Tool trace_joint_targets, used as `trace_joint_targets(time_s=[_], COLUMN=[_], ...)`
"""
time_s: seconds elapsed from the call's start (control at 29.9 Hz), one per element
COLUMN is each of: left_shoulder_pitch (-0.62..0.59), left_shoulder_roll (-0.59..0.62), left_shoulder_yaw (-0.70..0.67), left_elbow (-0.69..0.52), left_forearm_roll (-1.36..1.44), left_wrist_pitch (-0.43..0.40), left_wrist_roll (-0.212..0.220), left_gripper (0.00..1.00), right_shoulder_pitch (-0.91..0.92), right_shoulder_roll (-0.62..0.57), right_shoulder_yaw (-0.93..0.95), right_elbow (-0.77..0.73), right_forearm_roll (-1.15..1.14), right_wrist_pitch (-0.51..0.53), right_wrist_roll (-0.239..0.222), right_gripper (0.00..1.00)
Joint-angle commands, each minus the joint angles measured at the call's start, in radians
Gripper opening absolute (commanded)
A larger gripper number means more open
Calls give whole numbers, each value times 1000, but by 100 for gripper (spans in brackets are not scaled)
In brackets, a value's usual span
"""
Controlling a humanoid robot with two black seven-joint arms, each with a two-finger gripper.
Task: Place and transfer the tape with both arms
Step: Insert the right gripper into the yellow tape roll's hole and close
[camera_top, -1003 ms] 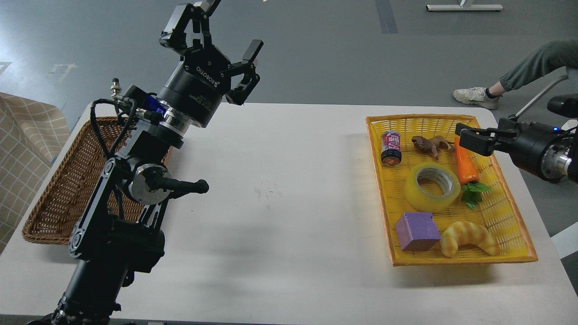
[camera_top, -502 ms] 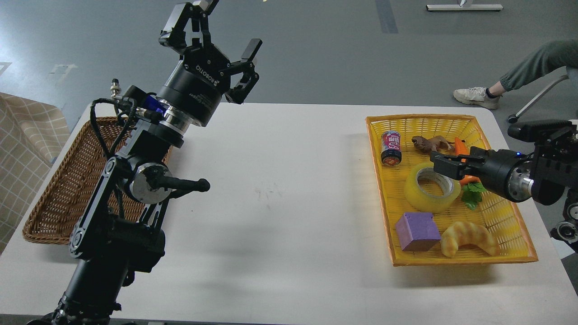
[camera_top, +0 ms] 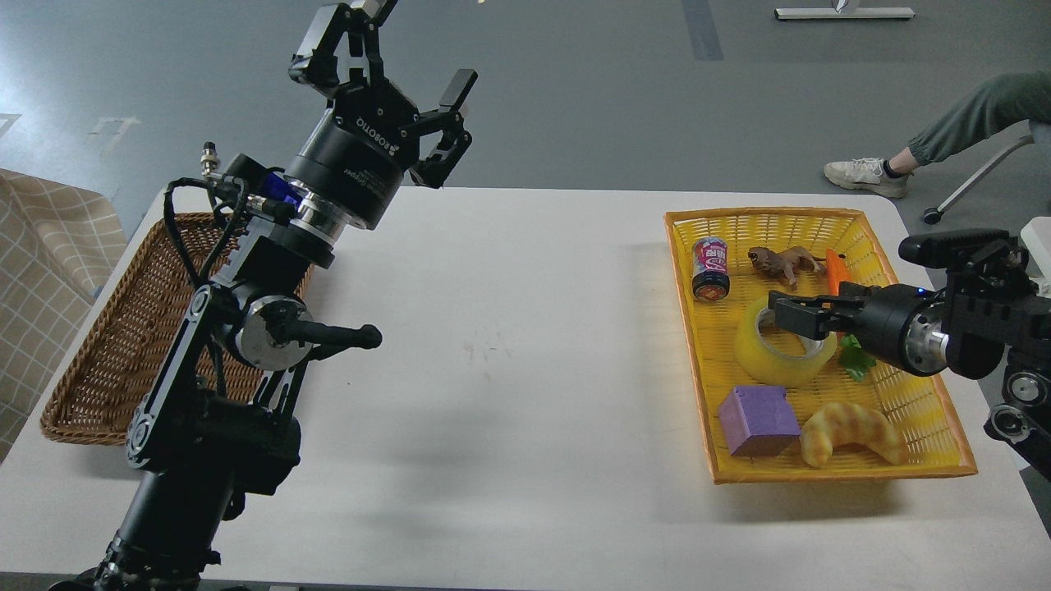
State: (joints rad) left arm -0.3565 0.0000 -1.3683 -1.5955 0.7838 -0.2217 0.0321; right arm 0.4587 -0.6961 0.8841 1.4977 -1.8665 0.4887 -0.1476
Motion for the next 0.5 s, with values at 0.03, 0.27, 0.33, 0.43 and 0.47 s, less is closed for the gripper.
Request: trace_joint_targets(time_s=[0.03,0.27,0.33,0.43,0.47], left_shoulder_pitch=[-4,-6,-6,-4,-2], left_shoulder_roll=[0,0,0,0,0], left_shoulder_yaw=[0,3,5,5,5], left_elbow=[0,2,2,2,2], left_forearm_roll=[-1,-1,-1,-1,-1], left_wrist_pitch=[1,1,2,2,2], left_wrist_roll=[2,2,2,2,2], left_gripper=[98,98,98,98,98], right_shoulder_pitch=[1,9,15,17,17], right_shoulder_roll=[-9,-13,1,9,9], right_shoulder_yaw=[2,3,3,3,3], right_elbow=[-17,-91,-137,-151,-151], right_forearm_roll=[-2,-48,-66,-66,-69], right_wrist_pitch=[0,0,0,0,0], right_wrist_roll=[0,2,3,3,3], right_gripper=[100,99,99,99,99])
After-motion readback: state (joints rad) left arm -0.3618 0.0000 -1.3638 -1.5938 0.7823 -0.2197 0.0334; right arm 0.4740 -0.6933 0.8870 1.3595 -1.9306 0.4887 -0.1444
